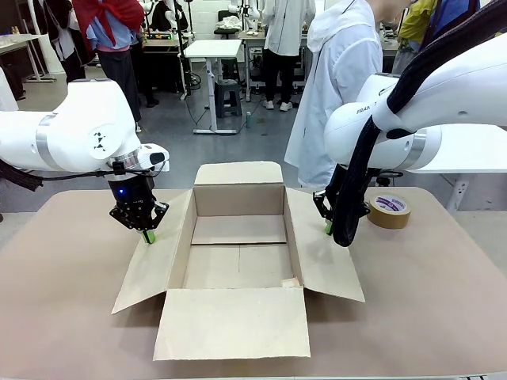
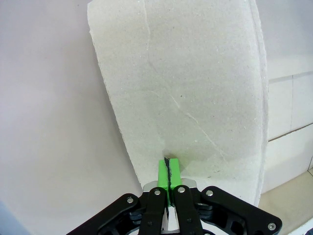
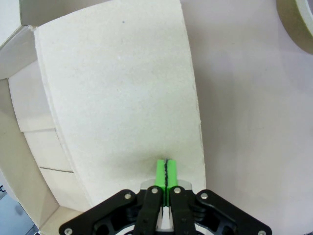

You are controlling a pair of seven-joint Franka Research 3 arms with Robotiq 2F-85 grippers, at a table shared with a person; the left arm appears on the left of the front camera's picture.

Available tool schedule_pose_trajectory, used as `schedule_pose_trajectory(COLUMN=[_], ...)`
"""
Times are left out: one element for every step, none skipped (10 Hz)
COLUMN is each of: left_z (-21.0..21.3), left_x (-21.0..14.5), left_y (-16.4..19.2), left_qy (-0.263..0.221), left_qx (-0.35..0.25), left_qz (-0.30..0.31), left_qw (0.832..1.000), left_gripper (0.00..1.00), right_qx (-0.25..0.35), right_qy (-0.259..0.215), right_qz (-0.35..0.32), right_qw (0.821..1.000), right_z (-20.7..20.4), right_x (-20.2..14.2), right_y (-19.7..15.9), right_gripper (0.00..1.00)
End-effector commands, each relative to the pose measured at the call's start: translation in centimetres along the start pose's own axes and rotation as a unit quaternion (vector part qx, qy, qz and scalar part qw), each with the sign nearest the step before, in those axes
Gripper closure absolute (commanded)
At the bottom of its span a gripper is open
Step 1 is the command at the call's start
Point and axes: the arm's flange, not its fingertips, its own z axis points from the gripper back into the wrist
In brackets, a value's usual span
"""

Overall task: Wrap the clocks to prevent damage.
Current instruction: Once the human has placed the objects inside and stepped back, release both hands from the side flaps of the Package Box.

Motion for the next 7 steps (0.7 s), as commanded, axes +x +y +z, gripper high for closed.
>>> schedule_pose_trajectory(left_z=[0.22,0.22,0.22,0.22,0.22,0.22,0.22], left_x=[-0.04,-0.04,-0.04,-0.04,-0.04,-0.04,-0.04], left_y=[0.03,0.03,0.03,0.03,0.03,0.03,0.03], left_qy=[0.002,0.002,0.002,0.002,0.002,0.002,0.002], left_qx=[0.003,0.003,0.003,0.003,0.003,0.003,0.003], left_qz=[-0.002,-0.002,-0.002,-0.002,-0.002,-0.002,-0.002], left_qw=[1.000,1.000,1.000,1.000,1.000,1.000,1.000], left_gripper=[1.00,1.00,1.00,1.00,1.00,1.00,1.00], right_qx=[-0.013,-0.013,-0.013,-0.013,-0.013,-0.013,-0.013], right_qy=[-0.002,-0.002,-0.002,-0.002,-0.002,-0.002,-0.002], right_qz=[-0.006,-0.006,-0.006,-0.006,-0.006,-0.006,-0.006], right_qw=[1.000,1.000,1.000,1.000,1.000,1.000,1.000], right_z=[-0.13,-0.13,-0.13,-0.13,-0.13,-0.13,-0.13], right_x=[-0.08,-0.08,-0.08,-0.08,-0.08,-0.08,-0.08], right_y=[0.07,0.07,0.07,0.07,0.07,0.07,0.07], right_gripper=[1.00,1.00,1.00,1.00,1.00,1.00,1.00])
